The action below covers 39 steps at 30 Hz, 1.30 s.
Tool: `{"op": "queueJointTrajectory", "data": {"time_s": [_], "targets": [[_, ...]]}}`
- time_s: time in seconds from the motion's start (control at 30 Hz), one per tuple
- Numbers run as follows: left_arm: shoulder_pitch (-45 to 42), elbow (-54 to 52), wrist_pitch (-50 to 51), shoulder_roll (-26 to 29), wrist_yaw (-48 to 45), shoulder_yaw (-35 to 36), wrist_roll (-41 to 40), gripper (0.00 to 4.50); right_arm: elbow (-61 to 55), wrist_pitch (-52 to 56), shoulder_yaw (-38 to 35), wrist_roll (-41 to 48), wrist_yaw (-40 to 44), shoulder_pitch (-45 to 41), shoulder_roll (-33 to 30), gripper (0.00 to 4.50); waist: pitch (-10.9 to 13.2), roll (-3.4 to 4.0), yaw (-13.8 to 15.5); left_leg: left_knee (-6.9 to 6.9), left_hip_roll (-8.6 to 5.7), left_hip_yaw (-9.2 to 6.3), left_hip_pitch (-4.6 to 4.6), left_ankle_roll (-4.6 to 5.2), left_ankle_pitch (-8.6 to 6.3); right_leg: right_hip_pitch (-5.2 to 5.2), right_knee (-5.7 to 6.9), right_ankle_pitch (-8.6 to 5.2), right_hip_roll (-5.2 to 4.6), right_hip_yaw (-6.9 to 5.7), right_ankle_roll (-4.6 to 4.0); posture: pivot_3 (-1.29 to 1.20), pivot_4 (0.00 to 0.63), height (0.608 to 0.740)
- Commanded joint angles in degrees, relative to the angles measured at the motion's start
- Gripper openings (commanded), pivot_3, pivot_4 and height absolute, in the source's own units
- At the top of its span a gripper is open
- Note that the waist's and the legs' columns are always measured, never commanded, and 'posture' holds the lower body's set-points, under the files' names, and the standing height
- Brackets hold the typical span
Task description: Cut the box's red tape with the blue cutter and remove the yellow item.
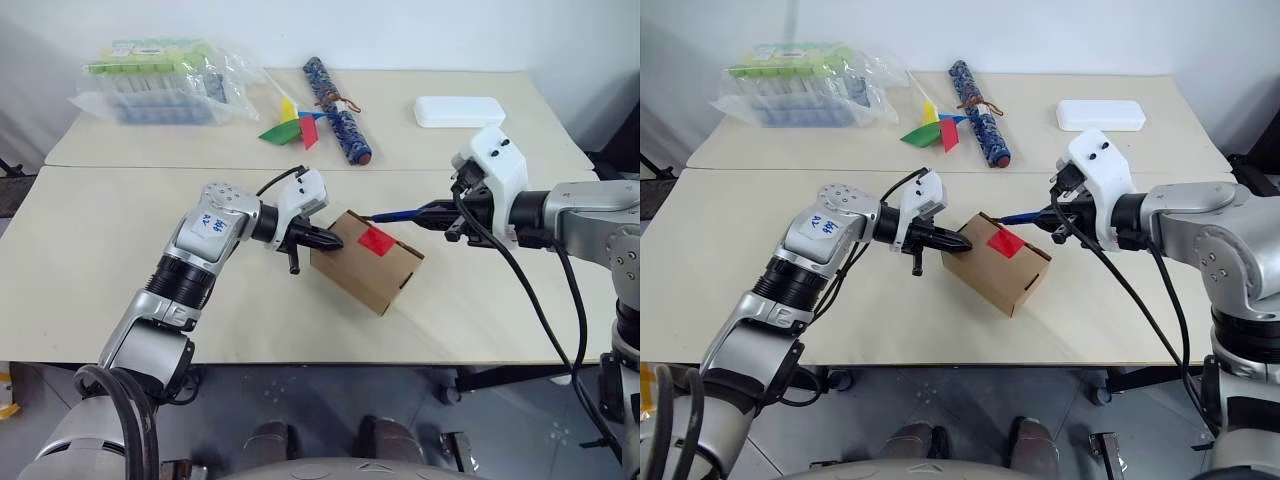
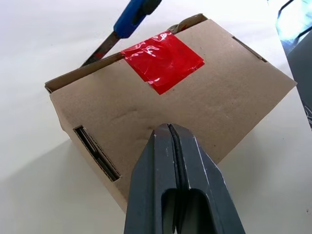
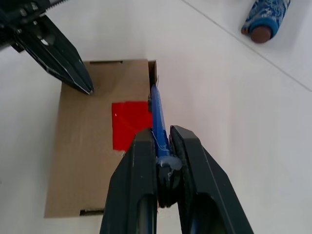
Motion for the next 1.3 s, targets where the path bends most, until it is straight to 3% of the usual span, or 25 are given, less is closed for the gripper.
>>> {"op": "queueJointTrajectory", "data": {"time_s": [0.03,0.33,0.9,1.3], "targets": [[-0.4,0.3,0.5,-0.4,0.3,-0.8,1.3,0.0,-1.2,-1.2,-1.3,0.4,0.2,-2.6,-1.0,0.16,0.0,0.0,0.0,0.0,0.0,0.0,0.0,0.0,0.0,0.0,0.0,0.0,0.0,0.0,0.0,0.0,0.15,0.74],[-0.4,0.6,0.7,-0.4,0.4,-0.8,1.6,0.0,-1.0,0.6,-4.5,2.0,0.4,-6.4,-1.4,0.16,0.0,0.0,0.1,0.02,0.0,-0.02,0.0,0.0,0.0,0.01,0.02,0.0,0.0,0.0,0.0,0.0,0.15,0.74],[-0.7,0.8,0.8,-0.2,0.4,-0.9,1.8,0.0,-0.8,-3.0,0.0,1.6,0.7,-1.0,-2.8,0.16,0.0,0.0,0.1,0.04,0.0,-0.01,0.0,0.0,0.0,0.01,0.02,0.0,0.0,0.01,0.0,0.0,0.15,0.74],[-0.8,1.3,1.3,-0.1,0.3,-1.9,2.7,0.0,-0.1,-2.4,0.9,2.1,1.9,-2.1,-6.2,0.16,0.0,0.0,0.1,0.06,0.0,0.0,0.0,0.0,0.0,0.02,0.03,0.0,0.0,0.01,0.0,0.0,0.15,0.74]]}}
